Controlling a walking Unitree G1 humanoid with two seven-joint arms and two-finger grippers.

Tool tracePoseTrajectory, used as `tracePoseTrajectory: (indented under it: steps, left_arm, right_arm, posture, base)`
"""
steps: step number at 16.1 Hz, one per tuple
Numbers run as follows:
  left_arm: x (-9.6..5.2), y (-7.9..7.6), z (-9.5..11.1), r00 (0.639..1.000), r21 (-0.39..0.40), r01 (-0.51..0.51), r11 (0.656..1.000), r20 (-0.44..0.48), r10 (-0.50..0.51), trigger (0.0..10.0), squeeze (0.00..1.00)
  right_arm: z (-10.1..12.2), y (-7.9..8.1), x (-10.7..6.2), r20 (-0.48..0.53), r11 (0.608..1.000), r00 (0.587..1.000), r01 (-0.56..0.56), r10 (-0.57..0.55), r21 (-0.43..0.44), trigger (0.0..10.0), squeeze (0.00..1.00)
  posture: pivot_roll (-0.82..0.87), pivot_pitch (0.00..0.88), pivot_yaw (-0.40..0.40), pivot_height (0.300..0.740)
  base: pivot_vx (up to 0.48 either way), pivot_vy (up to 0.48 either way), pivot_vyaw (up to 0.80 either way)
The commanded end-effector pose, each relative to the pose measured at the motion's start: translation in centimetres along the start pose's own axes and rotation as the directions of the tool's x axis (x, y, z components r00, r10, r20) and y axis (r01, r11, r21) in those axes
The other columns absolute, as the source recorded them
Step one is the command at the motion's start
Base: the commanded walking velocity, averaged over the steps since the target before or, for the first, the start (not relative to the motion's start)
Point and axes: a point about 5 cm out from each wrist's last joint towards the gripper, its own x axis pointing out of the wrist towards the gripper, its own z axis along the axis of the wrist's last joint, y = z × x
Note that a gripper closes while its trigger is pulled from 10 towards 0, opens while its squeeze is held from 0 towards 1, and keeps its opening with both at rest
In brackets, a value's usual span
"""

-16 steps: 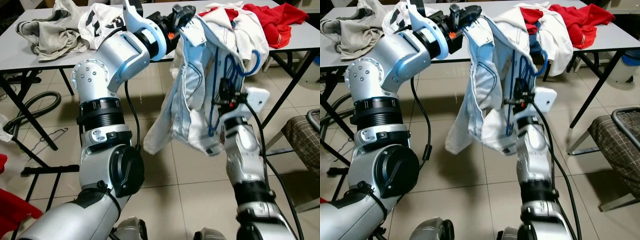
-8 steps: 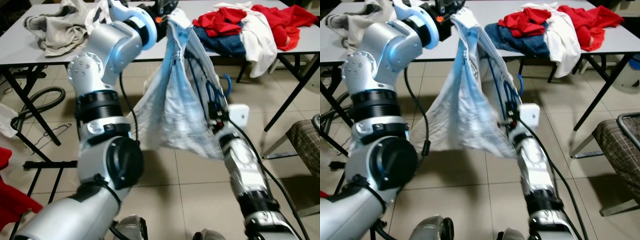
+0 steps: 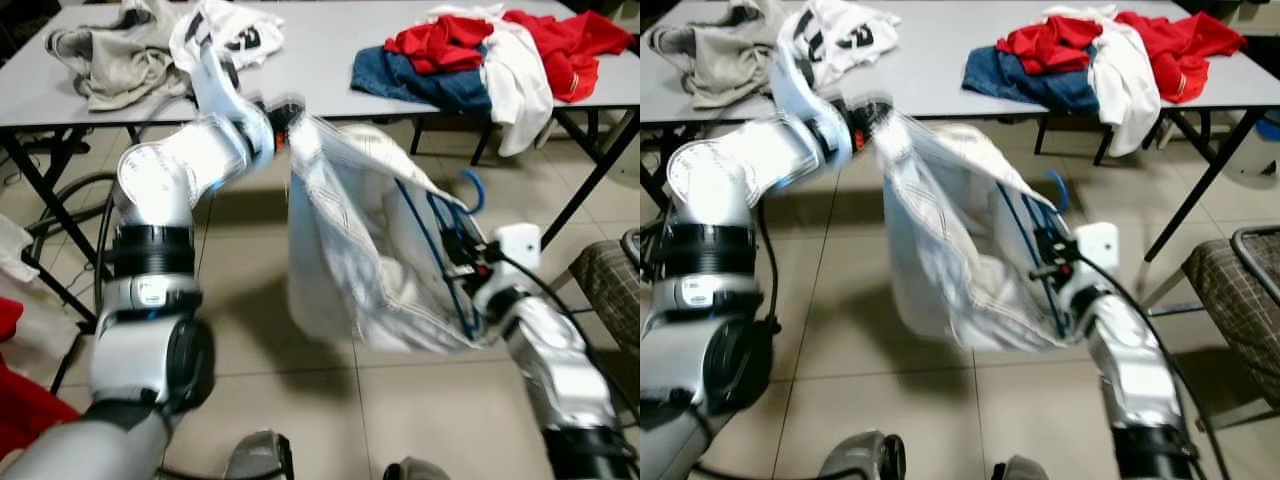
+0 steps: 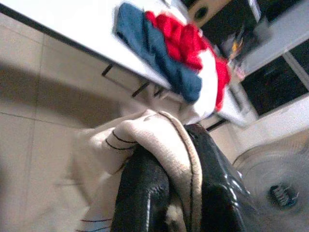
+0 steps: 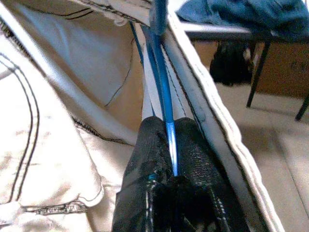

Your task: Hang hanger

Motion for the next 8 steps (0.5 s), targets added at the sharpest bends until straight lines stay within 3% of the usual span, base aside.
tracePoseTrajectory:
  steps: [1,2,3,5,7,8]
  left_arm:
    - [-1.2,1.5,1.6,0.993,0.139,-0.070,0.988,0.100,0.056,0.0,0.00]
    - [-1.3,2.8,-0.2,0.995,0.256,-0.093,0.962,0.044,0.085,0.0,0.00]
    - [-1.3,3.5,-1.0,0.994,0.314,-0.107,0.943,0.021,0.106,0.0,0.00]
    - [-1.6,6.3,-5.3,0.973,0.536,-0.120,0.835,-0.105,0.207,0.0,0.00]
    - [-1.9,7.7,-8.2,0.947,0.664,-0.069,0.744,-0.191,0.259,0.0,0.00]
    - [-2.0,8.4,-9.8,0.933,0.687,-0.036,0.726,-0.236,0.270,0.0,0.00]
  right_arm:
    - [1.6,-3.1,-1.8,0.027,0.994,0.993,0.111,-0.111,0.026,10.0,0.00]
    - [2.6,-3.8,-2.4,0.026,0.991,0.992,0.121,-0.123,0.056,10.0,0.00]
    - [3.1,-4.0,-2.7,0.026,0.990,0.992,0.125,-0.127,0.061,10.0,0.00]
    - [5.2,-4.1,-3.1,0.051,0.990,0.992,0.111,-0.115,0.086,10.0,0.00]
    - [6.7,-3.1,-2.9,0.072,0.996,0.996,0.048,-0.053,0.078,10.0,0.00]
    - [7.6,-2.4,-2.7,0.072,0.997,0.997,0.010,-0.015,0.071,10.0,0.00]
  posture:
    - [-0.11,0.000,0.031,0.740]
    - [-0.11,0.000,0.031,0.740]
    - [-0.11,0.000,0.031,0.740]
    - [-0.12,0.000,0.028,0.740]
    - [-0.12,0.000,0.023,0.740]
    - [-0.12,0.000,0.019,0.740]
  base:
    - [0.000,0.000,0.00]
    - [0.000,0.000,0.00]
    - [0.000,0.000,0.00]
    - [0.000,0.000,0.00]
    - [0.000,0.000,0.00]
    - [0.000,0.000,0.00]
